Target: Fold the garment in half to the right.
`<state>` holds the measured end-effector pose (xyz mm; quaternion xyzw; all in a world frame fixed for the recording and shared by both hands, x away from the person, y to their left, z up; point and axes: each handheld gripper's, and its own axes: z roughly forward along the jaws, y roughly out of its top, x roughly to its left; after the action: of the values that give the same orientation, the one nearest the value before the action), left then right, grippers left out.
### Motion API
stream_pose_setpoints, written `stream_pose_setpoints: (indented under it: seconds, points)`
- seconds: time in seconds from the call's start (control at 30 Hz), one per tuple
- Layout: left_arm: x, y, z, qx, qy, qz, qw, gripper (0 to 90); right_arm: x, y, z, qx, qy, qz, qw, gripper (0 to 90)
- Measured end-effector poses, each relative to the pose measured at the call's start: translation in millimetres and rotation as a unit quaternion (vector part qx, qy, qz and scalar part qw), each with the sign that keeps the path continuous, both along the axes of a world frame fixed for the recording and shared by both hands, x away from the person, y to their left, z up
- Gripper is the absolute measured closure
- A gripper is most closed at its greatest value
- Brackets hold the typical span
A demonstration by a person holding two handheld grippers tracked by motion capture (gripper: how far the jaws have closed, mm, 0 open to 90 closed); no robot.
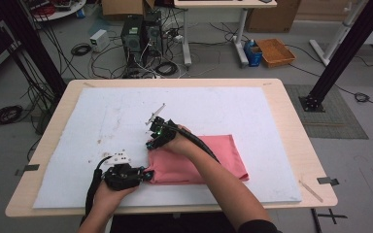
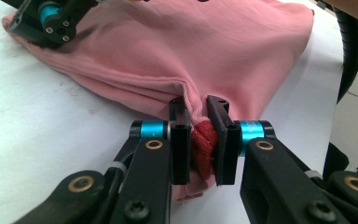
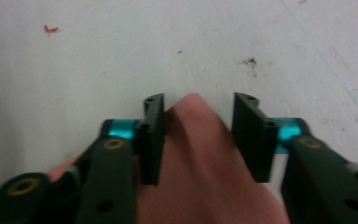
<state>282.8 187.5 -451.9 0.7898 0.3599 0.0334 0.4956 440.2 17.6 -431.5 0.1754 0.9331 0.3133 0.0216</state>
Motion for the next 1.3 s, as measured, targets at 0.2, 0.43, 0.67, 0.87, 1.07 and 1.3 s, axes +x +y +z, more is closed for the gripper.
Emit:
stream_pose_setpoints:
  seconds: [0.2,0.43,0.67,0.87,1.07,1.3]
  points:
    - [0.0,4.3,-0.7,0.001,0.001,0.000,1.0000,79.7,-4.6,7.8,1.9,-0.010,-0.005,0.010,0.9999,84.4]
    - [-3.1,23.2,3.8,-0.017,-0.003,0.021,0.9996,79.9,-6.5,14.1,9.1,0.012,-0.031,0.010,0.9994,86.3]
    - [-3.5,25.8,12.2,-0.036,-0.013,0.015,0.9992,80.0,-6.3,9.6,23.6,0.047,-0.036,0.006,0.9982,86.3]
    - [-1.6,12.4,18.4,-0.044,-0.016,-0.009,0.9988,80.0,-9.5,-4.4,33.2,0.067,-0.038,0.006,0.9970,86.2]
    - [4.5,-6.9,26.5,-0.053,-0.018,-0.036,0.9978,80.0,-14.4,-23.4,46.2,0.078,-0.049,0.004,0.9958,86.2]
    - [16.3,-40.4,38.1,-0.057,-0.024,-0.071,0.9955,80.0,-18.6,-50.4,59.4,0.087,-0.062,-0.008,0.9943,86.1]
